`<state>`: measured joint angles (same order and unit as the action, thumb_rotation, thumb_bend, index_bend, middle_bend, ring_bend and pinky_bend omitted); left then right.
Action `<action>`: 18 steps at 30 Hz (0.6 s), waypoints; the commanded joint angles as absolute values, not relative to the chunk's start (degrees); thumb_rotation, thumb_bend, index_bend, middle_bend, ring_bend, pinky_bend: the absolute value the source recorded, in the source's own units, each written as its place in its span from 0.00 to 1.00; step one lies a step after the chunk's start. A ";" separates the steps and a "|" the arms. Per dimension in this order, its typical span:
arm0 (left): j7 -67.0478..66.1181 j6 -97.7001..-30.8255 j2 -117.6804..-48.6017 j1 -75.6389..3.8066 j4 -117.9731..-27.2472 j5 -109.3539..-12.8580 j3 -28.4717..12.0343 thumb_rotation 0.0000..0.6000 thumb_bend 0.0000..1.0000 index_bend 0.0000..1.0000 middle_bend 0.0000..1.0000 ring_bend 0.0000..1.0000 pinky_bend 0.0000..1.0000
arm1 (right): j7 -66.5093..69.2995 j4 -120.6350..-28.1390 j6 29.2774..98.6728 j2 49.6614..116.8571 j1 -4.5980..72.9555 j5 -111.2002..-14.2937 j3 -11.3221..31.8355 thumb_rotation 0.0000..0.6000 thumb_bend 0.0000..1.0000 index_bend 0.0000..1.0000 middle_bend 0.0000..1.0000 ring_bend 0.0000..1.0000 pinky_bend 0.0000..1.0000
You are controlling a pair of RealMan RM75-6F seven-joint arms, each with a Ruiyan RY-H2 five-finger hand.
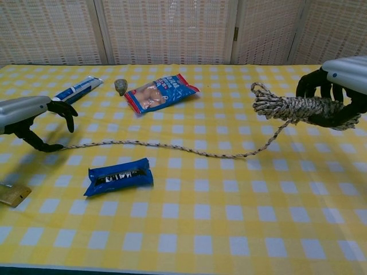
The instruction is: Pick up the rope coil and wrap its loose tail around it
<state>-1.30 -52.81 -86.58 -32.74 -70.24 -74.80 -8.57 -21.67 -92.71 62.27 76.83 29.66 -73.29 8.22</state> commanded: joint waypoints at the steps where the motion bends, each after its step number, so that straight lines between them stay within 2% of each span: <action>1: -2.23 -52.61 -87.87 -33.03 -68.52 -73.89 -8.37 1.00 0.33 0.47 0.22 0.21 0.03 | -21.60 -92.70 62.21 76.78 29.74 -73.09 8.18 1.00 0.60 0.64 0.56 0.58 0.52; 18: -0.51 -50.77 -91.44 -33.90 -62.07 -71.55 -8.25 1.00 0.38 0.52 0.22 0.21 0.03 | -21.60 -92.60 62.18 76.88 30.35 -72.26 7.83 1.00 0.60 0.64 0.56 0.58 0.53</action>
